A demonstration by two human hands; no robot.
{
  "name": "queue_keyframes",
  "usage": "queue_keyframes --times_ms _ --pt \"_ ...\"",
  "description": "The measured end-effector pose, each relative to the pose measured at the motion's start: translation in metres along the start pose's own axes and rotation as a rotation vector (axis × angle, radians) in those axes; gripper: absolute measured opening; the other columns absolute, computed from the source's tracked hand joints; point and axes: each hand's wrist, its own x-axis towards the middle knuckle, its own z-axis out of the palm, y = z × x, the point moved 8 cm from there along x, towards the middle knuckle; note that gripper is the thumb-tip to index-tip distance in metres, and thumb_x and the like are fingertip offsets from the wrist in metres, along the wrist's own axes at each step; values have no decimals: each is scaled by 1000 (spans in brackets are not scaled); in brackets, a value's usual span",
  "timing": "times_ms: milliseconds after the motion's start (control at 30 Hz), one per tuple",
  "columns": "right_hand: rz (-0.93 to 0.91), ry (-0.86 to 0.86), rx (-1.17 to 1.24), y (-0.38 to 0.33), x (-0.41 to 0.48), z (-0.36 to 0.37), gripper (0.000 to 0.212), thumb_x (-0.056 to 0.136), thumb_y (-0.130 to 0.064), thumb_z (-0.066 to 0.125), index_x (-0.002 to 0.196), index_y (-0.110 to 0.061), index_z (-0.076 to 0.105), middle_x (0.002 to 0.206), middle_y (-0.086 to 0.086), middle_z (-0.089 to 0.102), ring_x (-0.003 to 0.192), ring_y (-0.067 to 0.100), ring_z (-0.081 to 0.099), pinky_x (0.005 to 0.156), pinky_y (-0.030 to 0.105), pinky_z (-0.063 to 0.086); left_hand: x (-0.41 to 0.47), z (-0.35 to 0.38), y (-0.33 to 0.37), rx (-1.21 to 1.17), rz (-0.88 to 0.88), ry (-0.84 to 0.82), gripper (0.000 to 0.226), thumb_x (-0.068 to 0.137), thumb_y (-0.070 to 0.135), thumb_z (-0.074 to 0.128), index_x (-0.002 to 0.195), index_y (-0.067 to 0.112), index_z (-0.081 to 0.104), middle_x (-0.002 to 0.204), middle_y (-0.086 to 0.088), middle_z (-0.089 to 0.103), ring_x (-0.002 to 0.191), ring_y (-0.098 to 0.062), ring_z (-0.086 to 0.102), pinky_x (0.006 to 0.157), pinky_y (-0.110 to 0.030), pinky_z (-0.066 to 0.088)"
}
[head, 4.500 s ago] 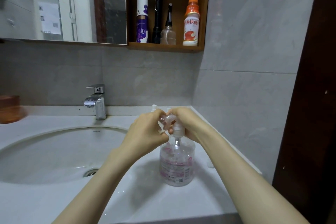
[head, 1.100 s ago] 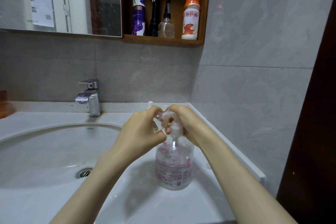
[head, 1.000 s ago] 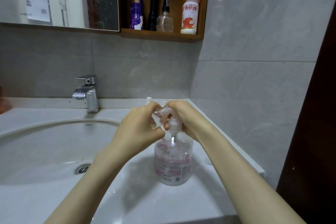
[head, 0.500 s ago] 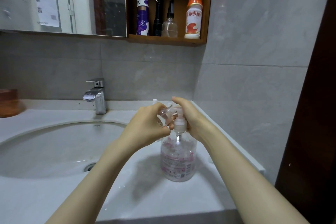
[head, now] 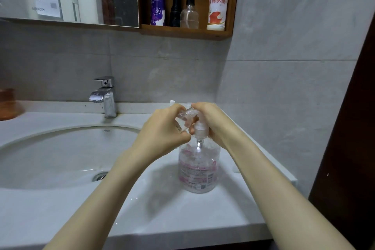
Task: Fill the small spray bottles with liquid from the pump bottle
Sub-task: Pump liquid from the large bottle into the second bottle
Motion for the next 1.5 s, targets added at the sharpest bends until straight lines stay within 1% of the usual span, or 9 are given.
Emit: queue_keyframes --times_ms 233,400,533,667,767,867,1033,1233,1500 --pt "4 47 -121 3 2 -4 22 89 4 28 92 0 49 64 15 54 50 21 49 53 27 35 1 8 -4 -17 -25 -46 49 61 18 62 110 17 60 90 7 65 82 -18 65 77 -41 53" --pt "53 48 -45 -4 -3 -4 19 90 -5 42 76 -3 53 73 20 55 52 25 55 72 39 46 2 2 1 6 -21 -55 48 62 21 61 110 17 59 91 3 67 84 -22 64 75 -42 53" --pt "40 97 -413 -29 -5 -14 16 88 -3 45 76 -11 52 74 8 61 63 16 57 62 27 49 3 0 2 36 -15 -79 41 66 12 63 106 18 58 95 10 62 83 -18 64 76 -41 53" --pt "-61 166 -599 -61 6 -10 20 85 2 39 73 -8 52 89 16 69 68 24 58 50 24 45 5 -1 3 43 -13 -90 42 66 13 63 107 20 57 95 13 60 81 -15 63 76 -41 53" --pt "-92 192 -710 -66 17 0 24 74 7 31 61 -7 46 96 24 68 84 33 65 66 37 53 6 -1 4 41 -8 -83 46 65 13 62 111 20 58 95 14 60 80 -15 63 76 -41 54" --pt "-122 214 -779 -61 28 2 15 58 3 26 58 -9 36 94 25 62 88 37 62 63 35 46 6 0 5 47 -2 -86 47 65 12 62 111 21 57 99 11 62 81 -16 63 76 -41 53" --pt "-153 313 -845 -69 32 -4 22 76 1 34 87 -9 50 103 16 61 91 37 63 83 45 54 5 -1 2 70 -4 -86 47 66 13 62 112 18 56 103 9 63 82 -19 63 76 -41 53" --pt "-151 334 -999 -71 34 -1 32 90 -1 39 121 -5 46 125 15 50 112 35 52 76 34 36 7 -1 2 41 -8 -76 46 61 18 59 107 18 56 97 7 66 79 -20 64 75 -41 53" --pt "-135 276 -1096 -67 33 6 26 90 -3 43 115 -3 48 126 17 50 108 37 52 74 34 35 3 -2 1 20 -23 -48 56 54 28 51 108 18 57 100 5 66 83 -20 64 75 -42 53"
